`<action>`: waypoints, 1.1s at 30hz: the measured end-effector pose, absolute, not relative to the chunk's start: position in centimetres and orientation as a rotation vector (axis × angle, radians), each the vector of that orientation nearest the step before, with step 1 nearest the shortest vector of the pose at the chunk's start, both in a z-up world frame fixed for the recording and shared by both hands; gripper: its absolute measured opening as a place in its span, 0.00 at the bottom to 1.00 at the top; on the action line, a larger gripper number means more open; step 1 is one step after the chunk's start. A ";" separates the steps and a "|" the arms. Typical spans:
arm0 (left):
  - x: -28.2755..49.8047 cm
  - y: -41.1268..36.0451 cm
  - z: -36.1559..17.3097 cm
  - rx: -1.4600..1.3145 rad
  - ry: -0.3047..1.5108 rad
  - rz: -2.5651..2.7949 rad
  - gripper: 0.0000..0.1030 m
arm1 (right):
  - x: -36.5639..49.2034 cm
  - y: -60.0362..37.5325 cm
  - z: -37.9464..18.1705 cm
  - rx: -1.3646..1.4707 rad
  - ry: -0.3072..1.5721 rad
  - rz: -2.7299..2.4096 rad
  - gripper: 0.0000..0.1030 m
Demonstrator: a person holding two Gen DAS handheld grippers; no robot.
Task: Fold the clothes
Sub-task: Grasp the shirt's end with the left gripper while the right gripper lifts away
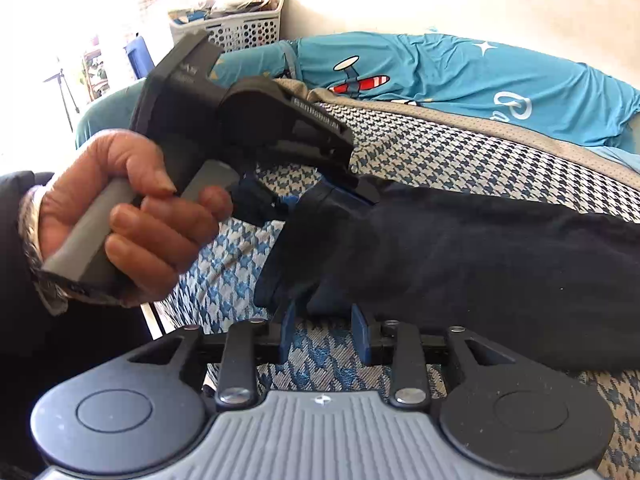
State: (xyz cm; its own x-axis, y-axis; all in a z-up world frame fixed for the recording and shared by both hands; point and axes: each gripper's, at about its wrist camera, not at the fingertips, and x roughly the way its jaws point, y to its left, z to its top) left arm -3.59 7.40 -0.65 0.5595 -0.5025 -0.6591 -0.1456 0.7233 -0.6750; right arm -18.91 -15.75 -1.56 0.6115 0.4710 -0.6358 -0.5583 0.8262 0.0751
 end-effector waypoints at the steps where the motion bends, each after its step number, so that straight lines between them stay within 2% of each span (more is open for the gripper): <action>1: -3.6 7.4 -0.7 -0.760 0.977 -0.238 0.40 | -18.8 -15.4 -1.8 -0.150 0.691 0.595 0.30; 4: -3.4 7.7 -0.7 -0.776 0.980 -0.251 0.40 | -18.6 -14.3 -2.3 -0.192 0.659 0.601 0.39; 6: -3.1 7.8 -0.8 -0.791 0.992 -0.257 0.41 | -18.9 -13.8 -2.5 -0.220 0.623 0.617 0.50; 8: -3.0 8.0 -0.9 -0.796 0.994 -0.247 0.41 | -19.4 -13.0 -2.9 -0.276 0.590 0.628 0.55; 30: -1.1 7.4 -0.5 -0.817 1.055 -0.262 0.42 | -20.5 -8.3 -7.2 -0.781 0.366 0.598 0.55; 33: -1.0 7.4 -0.7 -0.821 1.063 -0.250 0.44 | -20.5 -7.9 -7.7 -0.819 0.327 0.584 0.54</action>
State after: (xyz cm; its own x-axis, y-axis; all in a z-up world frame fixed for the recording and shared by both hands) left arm -0.96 7.42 -0.68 0.4907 -0.5514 -0.6746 -0.1937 0.6859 -0.7015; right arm -20.49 -7.95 -7.70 0.7960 0.3597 -0.4868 -0.6031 0.5394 -0.5877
